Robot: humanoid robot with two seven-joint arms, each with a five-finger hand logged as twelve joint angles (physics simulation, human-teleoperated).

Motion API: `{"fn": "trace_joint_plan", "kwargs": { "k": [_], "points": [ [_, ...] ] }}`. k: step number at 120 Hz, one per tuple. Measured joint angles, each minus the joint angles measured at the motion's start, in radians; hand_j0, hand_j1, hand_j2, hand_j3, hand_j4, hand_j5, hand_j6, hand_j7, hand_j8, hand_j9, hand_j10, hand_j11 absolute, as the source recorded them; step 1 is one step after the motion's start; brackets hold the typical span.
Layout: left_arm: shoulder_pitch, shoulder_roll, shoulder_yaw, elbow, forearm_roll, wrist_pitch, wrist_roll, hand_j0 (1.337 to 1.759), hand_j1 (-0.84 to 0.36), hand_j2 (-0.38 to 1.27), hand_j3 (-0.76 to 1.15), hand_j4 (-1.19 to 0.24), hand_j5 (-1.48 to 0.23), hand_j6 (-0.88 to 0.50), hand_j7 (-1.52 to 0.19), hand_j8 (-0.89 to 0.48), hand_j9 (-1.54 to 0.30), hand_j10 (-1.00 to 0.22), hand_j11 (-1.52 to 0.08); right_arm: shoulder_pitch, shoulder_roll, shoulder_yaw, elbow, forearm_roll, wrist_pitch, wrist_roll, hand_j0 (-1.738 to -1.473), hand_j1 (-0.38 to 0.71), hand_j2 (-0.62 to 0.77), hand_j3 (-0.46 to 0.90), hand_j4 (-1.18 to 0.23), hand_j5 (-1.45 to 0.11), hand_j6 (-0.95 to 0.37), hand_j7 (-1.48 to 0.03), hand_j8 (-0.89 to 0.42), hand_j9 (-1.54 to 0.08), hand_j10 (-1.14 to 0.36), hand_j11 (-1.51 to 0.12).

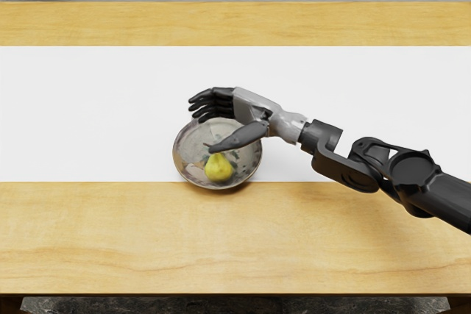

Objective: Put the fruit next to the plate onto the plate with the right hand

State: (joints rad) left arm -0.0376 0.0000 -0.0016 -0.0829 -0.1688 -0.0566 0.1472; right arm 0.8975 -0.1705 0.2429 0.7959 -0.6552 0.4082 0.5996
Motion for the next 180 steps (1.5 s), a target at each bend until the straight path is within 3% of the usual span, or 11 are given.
{"fn": "trace_joint_plan", "kwargs": {
  "k": [25, 49, 86, 97, 120, 180],
  "points": [
    [0.001, 0.0, 0.0, 0.0, 0.0, 0.0, 0.0, 1.658, 0.32, 0.0, 0.0, -0.02, -0.03, -0.02, -0.03, -0.02, -0.03, -0.02, -0.03, 0.006, -0.015, 0.014, 0.001, 0.035, 0.134, -0.057, -1.658, -0.06, -0.02, 0.0, -0.25, -0.32, -0.25, -0.32, -0.25, -0.32, -0.25, -0.32],
    [0.001, 0.0, 0.0, 0.0, 0.0, 0.001, 0.0, 1.658, 0.32, 0.0, 0.0, -0.02, -0.03, -0.02, -0.03, -0.02, -0.03, -0.02, -0.03, 0.022, -0.108, 0.017, 0.008, 0.178, 0.192, -0.168, -1.658, -0.24, -0.01, 0.0, -0.1, -0.12, -0.1, -0.12, -0.1, -0.12, -0.1, -0.12],
    [0.001, 0.0, 0.0, 0.0, 0.0, 0.0, 0.0, 1.658, 0.32, 0.0, 0.0, -0.02, -0.03, -0.02, -0.03, -0.02, -0.03, -0.02, -0.03, 0.037, -0.286, 0.017, 0.041, 0.378, 0.202, -0.438, -1.658, -0.33, 0.0, 0.0, -0.02, -0.03, -0.02, -0.03, -0.02, -0.03, -0.02, -0.03],
    [0.001, 0.0, 0.0, 0.0, 0.0, 0.001, 0.0, 1.658, 0.32, 0.0, 0.0, -0.02, -0.03, -0.02, -0.03, -0.02, -0.03, -0.02, -0.03, 0.038, -0.333, 0.015, 0.048, 0.409, 0.202, -0.488, -1.658, -0.33, 0.0, 0.0, -0.01, -0.02, -0.01, -0.02, -0.01, -0.02, -0.01, -0.02],
    [0.001, 0.0, 0.0, 0.0, 0.0, 0.001, 0.0, 1.658, 0.32, 0.0, 0.0, -0.02, -0.03, -0.02, -0.03, -0.02, -0.03, -0.02, -0.03, 0.038, -0.404, 0.009, 0.054, 0.427, 0.203, -0.519, -1.658, -0.34, 0.0, 0.0, -0.01, -0.01, 0.0, -0.01, 0.0, -0.01, 0.0, -0.01],
    [-0.002, 0.0, 0.0, -0.001, 0.0, 0.0, 0.0, 1.658, 0.32, 0.0, 0.0, -0.02, -0.03, -0.02, -0.03, -0.02, -0.03, -0.02, -0.03, 0.035, -0.446, 0.011, 0.075, 0.43, 0.203, -0.524, -1.658, -0.35, 0.0, 0.0, 0.0, 0.0, 0.0, 0.0, 0.0, 0.0, 0.0, 0.0]
  ]
}}
